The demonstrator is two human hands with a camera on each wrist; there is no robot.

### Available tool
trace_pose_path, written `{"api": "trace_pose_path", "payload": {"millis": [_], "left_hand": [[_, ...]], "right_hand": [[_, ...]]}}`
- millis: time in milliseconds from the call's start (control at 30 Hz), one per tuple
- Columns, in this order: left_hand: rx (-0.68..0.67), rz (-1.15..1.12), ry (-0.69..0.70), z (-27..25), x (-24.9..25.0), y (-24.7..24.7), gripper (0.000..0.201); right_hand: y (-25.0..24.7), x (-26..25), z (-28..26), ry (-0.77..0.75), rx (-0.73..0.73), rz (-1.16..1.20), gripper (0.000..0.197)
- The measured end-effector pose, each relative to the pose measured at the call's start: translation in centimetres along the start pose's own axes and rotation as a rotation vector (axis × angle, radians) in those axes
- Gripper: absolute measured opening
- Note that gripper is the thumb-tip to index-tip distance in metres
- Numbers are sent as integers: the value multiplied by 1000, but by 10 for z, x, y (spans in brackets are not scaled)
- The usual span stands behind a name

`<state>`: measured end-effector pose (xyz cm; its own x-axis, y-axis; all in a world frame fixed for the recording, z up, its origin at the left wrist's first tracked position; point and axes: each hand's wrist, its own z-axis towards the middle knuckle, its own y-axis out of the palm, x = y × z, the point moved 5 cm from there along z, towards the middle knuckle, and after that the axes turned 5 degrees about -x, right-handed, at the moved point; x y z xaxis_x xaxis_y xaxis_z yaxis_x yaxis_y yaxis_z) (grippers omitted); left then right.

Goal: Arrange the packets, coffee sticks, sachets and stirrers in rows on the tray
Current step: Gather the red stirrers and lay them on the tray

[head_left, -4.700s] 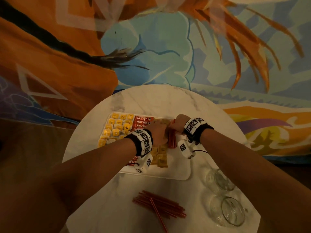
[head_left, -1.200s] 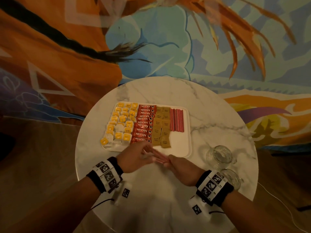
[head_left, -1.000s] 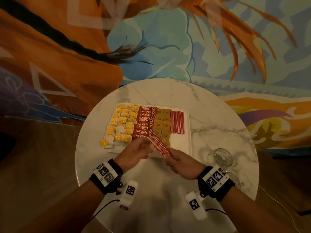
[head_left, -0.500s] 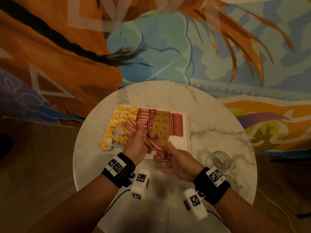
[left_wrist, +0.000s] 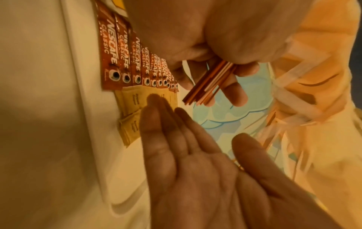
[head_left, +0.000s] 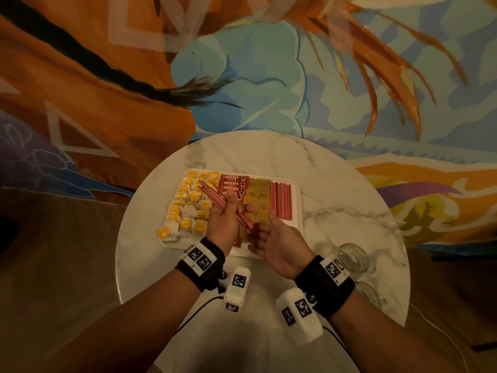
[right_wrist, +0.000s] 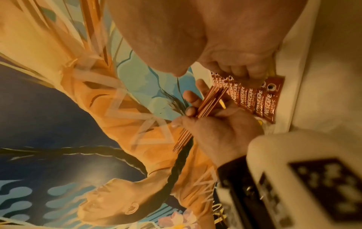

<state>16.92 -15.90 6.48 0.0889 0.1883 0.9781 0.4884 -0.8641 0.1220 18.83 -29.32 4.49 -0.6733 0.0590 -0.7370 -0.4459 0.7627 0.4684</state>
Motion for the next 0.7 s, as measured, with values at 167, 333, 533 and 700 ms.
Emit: {"api": "trace_pose_path", "payload": {"millis": [167,333,533,700], "left_hand": [[-9,124,-2,-1,-12,0,59],[-176,63,-20,-2,-8,-3,53],[-502,4,-316,-26,-26,10,38],[-621,25,-451,-41,-26,20,30]], "right_hand": [[13,-2,-2,-10,-55,-171,50],[3,-41,-22,-140,-4,-644,22],[11,-92,-29,-404,-142,-955,36],[25,-105,-28,-525,-199,-1282,48]]}}
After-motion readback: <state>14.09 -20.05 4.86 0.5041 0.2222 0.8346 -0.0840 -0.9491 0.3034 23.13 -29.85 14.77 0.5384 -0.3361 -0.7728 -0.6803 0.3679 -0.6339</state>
